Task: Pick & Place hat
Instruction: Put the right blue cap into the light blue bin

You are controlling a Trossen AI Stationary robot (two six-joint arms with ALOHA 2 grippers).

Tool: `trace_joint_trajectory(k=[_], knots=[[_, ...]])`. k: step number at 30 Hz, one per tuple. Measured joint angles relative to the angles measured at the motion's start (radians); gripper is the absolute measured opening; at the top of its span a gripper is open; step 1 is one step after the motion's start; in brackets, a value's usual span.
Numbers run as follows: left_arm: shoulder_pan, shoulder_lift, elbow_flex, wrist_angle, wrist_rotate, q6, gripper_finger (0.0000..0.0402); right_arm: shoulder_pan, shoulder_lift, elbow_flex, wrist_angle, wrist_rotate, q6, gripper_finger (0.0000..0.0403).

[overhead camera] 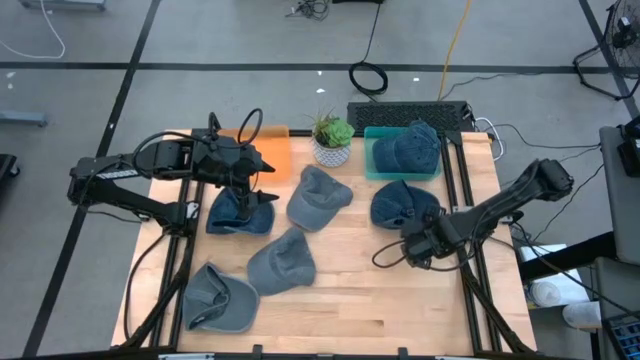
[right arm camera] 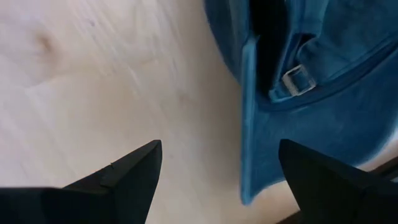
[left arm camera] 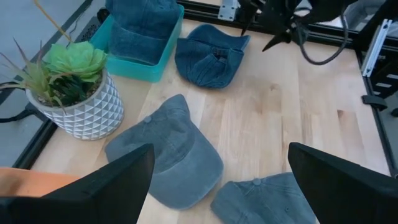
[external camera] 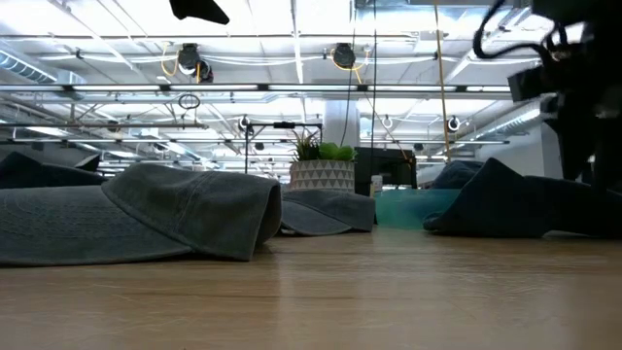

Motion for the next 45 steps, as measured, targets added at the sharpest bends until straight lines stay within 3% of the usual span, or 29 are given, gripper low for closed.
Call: trace_joint_trajectory(k=[5, 10, 32, 45], knots=[[0.0, 0.0, 0.0, 0.0, -0.033, 0.009, 0.0379, 0.012, 0.0, -0.07, 0.061, 0.073, -0.004, 0.0304], [0.0, 0.0, 0.0, -0.011, -0.034, 0.031, 0.0379, 0.011, 0.0, -0.095, 0.064, 0.085, 0.0, 0.0272], [0.0, 0.0, 0.0, -0.025, -0.018, 0.085, 0.0379, 0.01, 0.0, -0.096, 0.065, 0.035, -0.019, 0.001], [0.0, 0.0, 0.0, -0.031, -0.02, 0.194, 0.0379, 0.011, -0.086, -0.044, 0.107, -0.073, -0.089, 0.0002]])
